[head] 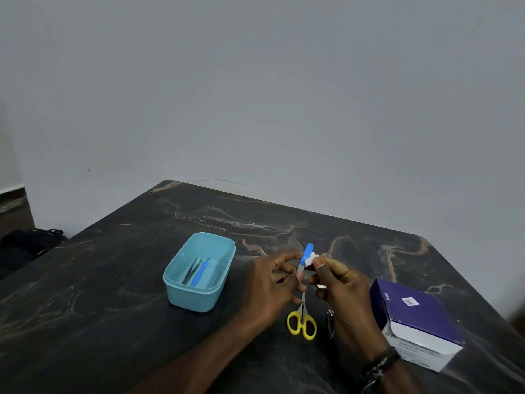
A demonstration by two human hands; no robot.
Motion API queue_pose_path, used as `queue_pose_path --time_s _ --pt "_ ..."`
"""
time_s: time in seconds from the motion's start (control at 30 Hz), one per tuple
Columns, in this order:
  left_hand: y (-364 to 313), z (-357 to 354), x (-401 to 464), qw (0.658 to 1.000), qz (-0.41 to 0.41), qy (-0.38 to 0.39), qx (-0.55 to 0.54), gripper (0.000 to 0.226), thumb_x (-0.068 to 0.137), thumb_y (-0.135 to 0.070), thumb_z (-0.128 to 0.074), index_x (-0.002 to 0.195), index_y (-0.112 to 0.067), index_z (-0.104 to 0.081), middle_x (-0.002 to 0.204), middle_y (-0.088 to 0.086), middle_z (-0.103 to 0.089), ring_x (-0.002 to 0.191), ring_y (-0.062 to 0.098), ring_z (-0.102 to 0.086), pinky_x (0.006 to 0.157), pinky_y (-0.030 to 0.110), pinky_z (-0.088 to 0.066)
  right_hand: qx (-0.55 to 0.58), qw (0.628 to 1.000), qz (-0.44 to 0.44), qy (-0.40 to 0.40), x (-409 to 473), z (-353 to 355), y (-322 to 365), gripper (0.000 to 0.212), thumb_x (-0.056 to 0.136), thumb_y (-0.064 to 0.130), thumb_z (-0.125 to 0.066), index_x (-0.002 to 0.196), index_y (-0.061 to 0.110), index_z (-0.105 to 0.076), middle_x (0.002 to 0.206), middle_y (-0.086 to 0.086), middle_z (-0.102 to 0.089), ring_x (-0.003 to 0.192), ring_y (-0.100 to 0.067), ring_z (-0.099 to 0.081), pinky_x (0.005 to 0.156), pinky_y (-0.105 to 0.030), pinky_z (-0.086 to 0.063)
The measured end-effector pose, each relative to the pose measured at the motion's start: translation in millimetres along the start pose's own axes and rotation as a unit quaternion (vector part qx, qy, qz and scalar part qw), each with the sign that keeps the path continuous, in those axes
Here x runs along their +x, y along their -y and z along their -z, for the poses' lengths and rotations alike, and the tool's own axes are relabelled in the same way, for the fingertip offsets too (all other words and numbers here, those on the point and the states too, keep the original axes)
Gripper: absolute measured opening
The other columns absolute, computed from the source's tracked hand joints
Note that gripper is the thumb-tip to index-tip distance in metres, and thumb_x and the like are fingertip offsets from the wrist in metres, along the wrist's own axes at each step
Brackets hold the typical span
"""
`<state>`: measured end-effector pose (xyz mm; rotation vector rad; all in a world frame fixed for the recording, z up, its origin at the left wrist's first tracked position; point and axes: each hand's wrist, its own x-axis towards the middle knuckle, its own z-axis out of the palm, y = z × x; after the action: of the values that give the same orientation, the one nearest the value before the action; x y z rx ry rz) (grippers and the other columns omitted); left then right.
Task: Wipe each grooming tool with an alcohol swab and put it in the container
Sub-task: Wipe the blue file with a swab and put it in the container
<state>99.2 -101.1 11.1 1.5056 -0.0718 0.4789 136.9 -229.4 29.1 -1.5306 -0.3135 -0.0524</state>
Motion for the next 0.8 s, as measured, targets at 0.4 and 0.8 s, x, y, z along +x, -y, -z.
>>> queue_pose_path --time_s 0.4,0.8 --pt "-1.3 -0.6 -5.5 0.999 -0.006 0.033 0.029 0.041 0.089 -0.01 -0.066 0.127 -0.023 -0.059 0.07 0.011 -0.07 0.062 0.022 -0.07 0.05 0.026 -0.053 0.076 0.996 -0.024 0.034 1.0 1.1 1.2 0.03 0.081 -0.009 -0.065 0.11 0.0 -0.063 0.075 -0.006 -0.076 0.058 -0.006 -0.068 0.046 -0.014 -0.047" --pt "-1.2 1.6 -1.6 0.995 -0.022 0.036 0.09 0.06 0.084 0.001 -0.065 0.139 -0.019 -0.048 0.073 0.013 -0.071 0.06 0.018 -0.071 0.06 0.025 -0.058 0.065 0.996 -0.059 0.015 7.8 6.6 -3.9 0.032 0.077 -0.001 -0.073 0.107 0.005 -0.064 0.085 -0.012 -0.077 0.065 -0.016 -0.067 0.049 -0.02 -0.044"
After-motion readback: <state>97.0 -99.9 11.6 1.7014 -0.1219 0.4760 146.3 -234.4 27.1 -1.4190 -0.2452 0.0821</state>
